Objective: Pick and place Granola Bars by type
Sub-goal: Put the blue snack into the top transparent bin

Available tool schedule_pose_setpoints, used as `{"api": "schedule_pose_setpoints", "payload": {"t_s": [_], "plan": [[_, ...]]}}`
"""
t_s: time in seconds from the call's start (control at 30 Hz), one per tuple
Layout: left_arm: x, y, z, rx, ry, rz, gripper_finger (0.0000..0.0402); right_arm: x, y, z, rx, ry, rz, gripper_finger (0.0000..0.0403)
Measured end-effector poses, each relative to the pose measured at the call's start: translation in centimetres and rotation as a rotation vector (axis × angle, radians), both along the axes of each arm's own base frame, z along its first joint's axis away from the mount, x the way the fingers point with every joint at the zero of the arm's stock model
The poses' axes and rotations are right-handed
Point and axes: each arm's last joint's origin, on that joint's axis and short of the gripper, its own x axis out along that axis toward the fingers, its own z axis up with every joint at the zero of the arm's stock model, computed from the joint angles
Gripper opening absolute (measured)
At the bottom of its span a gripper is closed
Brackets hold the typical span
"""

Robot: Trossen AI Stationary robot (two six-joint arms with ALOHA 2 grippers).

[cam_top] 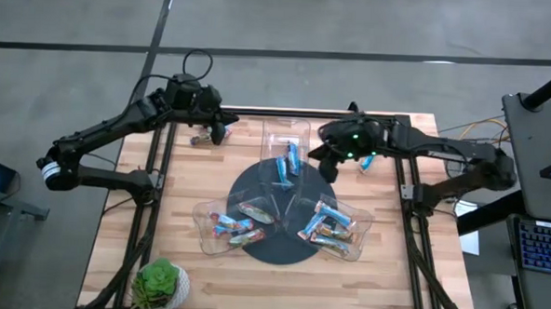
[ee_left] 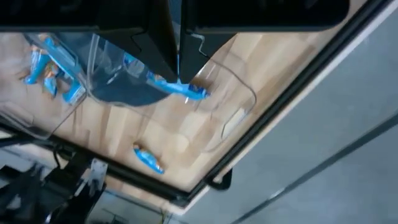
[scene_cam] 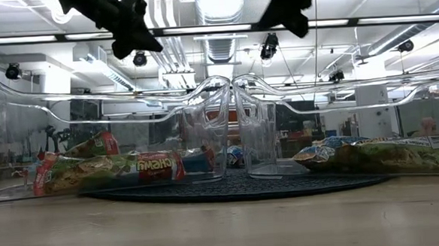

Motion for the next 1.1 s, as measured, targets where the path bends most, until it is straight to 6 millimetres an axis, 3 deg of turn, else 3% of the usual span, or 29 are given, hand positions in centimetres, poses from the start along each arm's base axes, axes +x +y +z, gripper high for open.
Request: {"api": "schedule_pose_setpoints", "payload": {"t_s": [0.27,0.5,0.77,1.1], "plan": [[0.2,0.0,0.3,0.025,-0.027,-0.021,0.0000,-5.4,-1.6,-3.1,-0.020,0.009,-0.091,0.0008],[0.2,0.1,0.4,0.056,-0.037,-0.029,0.0000,-8.6,-2.1,-6.1,-0.039,0.026,-0.124,0.0008],[0.3,0.2,0.1,0.069,-0.022,-0.035,0.0000,-9.9,-2.7,-8.3,0.020,-0.043,-0.094,0.0008],[0.3,0.3,-1.5,0.009,0.016,0.006,0.0000,-10.0,-3.1,-8.2,-0.001,-0.050,-0.092,0.0008]]}}
